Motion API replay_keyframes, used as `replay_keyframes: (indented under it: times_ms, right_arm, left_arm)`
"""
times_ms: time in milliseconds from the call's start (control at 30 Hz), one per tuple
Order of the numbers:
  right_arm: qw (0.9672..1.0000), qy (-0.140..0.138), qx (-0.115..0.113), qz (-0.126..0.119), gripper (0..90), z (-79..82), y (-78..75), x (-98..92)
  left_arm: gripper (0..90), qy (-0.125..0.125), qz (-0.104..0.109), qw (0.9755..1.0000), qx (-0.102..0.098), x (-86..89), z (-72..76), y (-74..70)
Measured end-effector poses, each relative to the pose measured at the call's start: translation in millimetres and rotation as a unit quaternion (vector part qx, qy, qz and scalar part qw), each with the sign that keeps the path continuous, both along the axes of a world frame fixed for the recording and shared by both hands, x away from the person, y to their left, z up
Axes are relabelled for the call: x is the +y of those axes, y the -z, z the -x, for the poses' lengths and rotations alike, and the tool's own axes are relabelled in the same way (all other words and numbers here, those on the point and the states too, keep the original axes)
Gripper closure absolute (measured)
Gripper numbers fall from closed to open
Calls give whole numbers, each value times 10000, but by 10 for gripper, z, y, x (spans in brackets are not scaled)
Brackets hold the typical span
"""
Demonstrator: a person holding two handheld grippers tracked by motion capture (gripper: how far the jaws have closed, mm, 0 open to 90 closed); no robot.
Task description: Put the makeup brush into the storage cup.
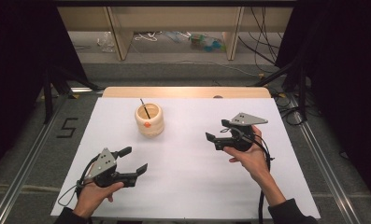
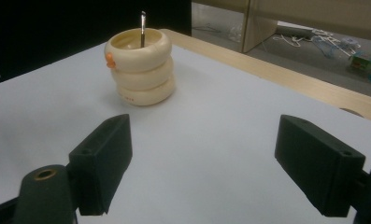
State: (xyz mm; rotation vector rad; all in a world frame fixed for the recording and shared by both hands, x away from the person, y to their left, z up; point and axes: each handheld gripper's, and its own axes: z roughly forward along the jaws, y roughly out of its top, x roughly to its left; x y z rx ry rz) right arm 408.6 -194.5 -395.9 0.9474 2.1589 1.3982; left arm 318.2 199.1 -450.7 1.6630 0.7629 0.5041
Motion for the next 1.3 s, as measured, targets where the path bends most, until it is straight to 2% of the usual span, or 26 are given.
replay_keyframes:
  times_ms: [33, 133, 300, 500, 567, 767, 833, 1000, 1067, 1200, 1233, 1300]
  right_arm:
    - [10000, -15, 19, 20, 200, 14, -8, -4]
    - [10000, -30, 11, 39, 200, 35, -16, -8]
    - [10000, -45, -33, -14, 206, 71, 2, -18]
    - [10000, -13, 68, 71, 201, 102, 62, -69]
    - [10000, -6, 54, 37, 201, 112, 67, -79]
    - [10000, -7, 14, -10, 203, 171, 88, -105]
    - [10000, -14, 51, 23, 203, 192, 94, -126]
    - [10000, 3, 15, -38, 201, 232, 115, -171]
    - [10000, 38, 60, -7, 201, 250, 125, -200]
    - [10000, 74, 65, -16, 199, 281, 163, -245]
    - [9999, 67, 73, -20, 198, 291, 171, -259]
    - [10000, 79, 50, -34, 197, 304, 195, -282]
  left_arm:
    - [162, -52, 62, 10000, 27, -8, 4, 2]
    - [162, -14, -22, 10000, -14, 4, 1, -2]
    - [162, -19, -6, 10000, -10, 2, 0, -1]
    - [162, -15, -6, 10000, -17, 2, 1, -3]
    - [162, -50, 64, 10000, 22, -8, 4, 1]
    - [162, -41, 45, 10000, 18, -6, 4, 0]
    - [162, 4, -45, 10000, -27, 5, 1, -4]
    - [162, -47, 51, 10000, 21, -7, 4, 1]
    - [162, 7, -46, 10000, -29, 5, 0, -4]
    - [162, 8, -14, 10000, -12, 0, 0, -1]
    - [162, -53, 65, 10000, 24, -11, 4, 2]
    - [162, -3, -27, 10000, -23, 1, 0, -2]
